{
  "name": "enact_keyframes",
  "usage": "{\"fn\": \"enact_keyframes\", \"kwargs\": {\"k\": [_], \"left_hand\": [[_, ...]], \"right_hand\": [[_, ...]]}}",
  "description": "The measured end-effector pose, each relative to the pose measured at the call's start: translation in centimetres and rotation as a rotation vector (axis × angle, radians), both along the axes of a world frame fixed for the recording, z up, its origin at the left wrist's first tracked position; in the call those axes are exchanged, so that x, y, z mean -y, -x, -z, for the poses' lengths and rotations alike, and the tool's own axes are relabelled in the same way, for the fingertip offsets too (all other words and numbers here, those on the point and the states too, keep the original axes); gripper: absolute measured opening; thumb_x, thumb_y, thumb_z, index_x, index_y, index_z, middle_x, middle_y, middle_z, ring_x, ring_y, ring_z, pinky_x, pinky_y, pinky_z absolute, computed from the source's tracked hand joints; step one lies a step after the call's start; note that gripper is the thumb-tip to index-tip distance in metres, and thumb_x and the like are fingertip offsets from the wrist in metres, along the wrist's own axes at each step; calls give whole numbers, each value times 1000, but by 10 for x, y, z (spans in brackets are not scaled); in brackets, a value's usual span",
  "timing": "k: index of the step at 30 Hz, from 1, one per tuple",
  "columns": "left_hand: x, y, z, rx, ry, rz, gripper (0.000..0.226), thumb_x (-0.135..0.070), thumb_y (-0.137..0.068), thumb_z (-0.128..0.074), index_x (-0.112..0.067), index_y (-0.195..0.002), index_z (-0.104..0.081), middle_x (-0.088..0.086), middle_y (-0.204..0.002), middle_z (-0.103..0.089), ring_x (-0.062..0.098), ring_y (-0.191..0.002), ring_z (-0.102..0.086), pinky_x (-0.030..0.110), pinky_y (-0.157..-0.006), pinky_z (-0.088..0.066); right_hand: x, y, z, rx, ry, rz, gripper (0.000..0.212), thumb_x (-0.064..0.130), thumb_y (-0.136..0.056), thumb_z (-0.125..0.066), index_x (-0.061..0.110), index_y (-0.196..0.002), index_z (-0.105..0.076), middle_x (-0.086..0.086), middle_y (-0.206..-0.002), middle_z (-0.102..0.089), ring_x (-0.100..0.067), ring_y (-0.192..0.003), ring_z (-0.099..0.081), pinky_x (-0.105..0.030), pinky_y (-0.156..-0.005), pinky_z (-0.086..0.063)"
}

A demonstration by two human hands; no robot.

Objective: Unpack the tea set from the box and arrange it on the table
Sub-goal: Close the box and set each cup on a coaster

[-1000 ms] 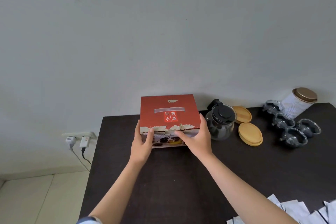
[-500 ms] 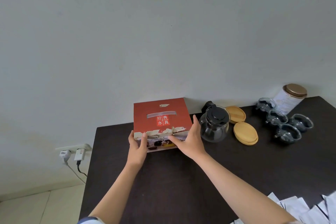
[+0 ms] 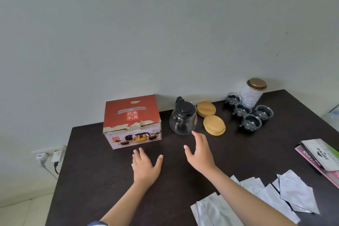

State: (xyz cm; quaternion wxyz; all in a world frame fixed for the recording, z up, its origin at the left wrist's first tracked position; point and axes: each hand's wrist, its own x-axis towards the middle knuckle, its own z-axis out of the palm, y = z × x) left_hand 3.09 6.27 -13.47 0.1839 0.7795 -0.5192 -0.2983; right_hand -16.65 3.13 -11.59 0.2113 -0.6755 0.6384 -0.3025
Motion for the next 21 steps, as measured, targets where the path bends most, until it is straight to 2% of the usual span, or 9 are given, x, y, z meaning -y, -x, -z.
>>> {"fn": "enact_keyframes", "kwargs": {"k": [2,5,10,13,15,17,21], "left_hand": [[-1,23,3,79,5,94,95,-63,-88,-43,-4,-151,-1,17,-159,6,31,-146,7,47,-117,-4],[4,56,8,184,-8,194,95,-65,-87,-41,-7,-151,0,14,-158,13,29,-146,12,49,-116,-1],[16,107,22,275,-44,235,93,-67,-87,-36,-9,-151,0,13,-158,15,28,-146,14,52,-116,-2],[19,127,36,348,-84,233,93,-71,-85,-22,-9,-152,-2,14,-158,15,29,-146,13,54,-115,-3],[18,132,45,396,-50,201,96,-73,-80,-14,-9,-151,-13,15,-159,5,30,-147,3,55,-114,-10],[18,132,55,431,4,176,94,-72,-79,-21,-9,-149,-27,15,-158,-9,30,-146,-10,56,-112,-19],[21,131,63,445,34,144,92,-72,-77,-32,-11,-147,-31,12,-158,-15,29,-146,-13,56,-112,-19]], "right_hand": [[4,22,-1,-25,-58,-2,62,27,-89,-64,11,-142,-36,-4,-135,-41,-17,-124,-44,-20,-89,-40],[16,52,0,-83,-136,0,63,30,-90,-61,12,-143,-33,-4,-139,-38,-19,-129,-39,-29,-94,-42],[48,94,5,-234,-259,-12,67,37,-88,-61,11,-142,-30,-6,-137,-40,-26,-128,-37,-37,-97,-42],[73,112,8,-300,-272,-9,78,42,-85,-64,9,-144,-25,-9,-141,-38,-29,-128,-37,-39,-103,-40],[92,119,10,-322,-296,-1,88,44,-81,-68,7,-146,-21,-12,-143,-36,-32,-129,-37,-40,-105,-38],[111,124,13,-318,-342,-3,101,46,-77,-73,7,-148,-14,-13,-147,-30,-33,-132,-34,-42,-108,-35],[136,127,24,-322,-420,-1,120,51,-67,-80,8,-151,-5,-12,-152,-21,-33,-138,-25,-45,-110,-34]]}}
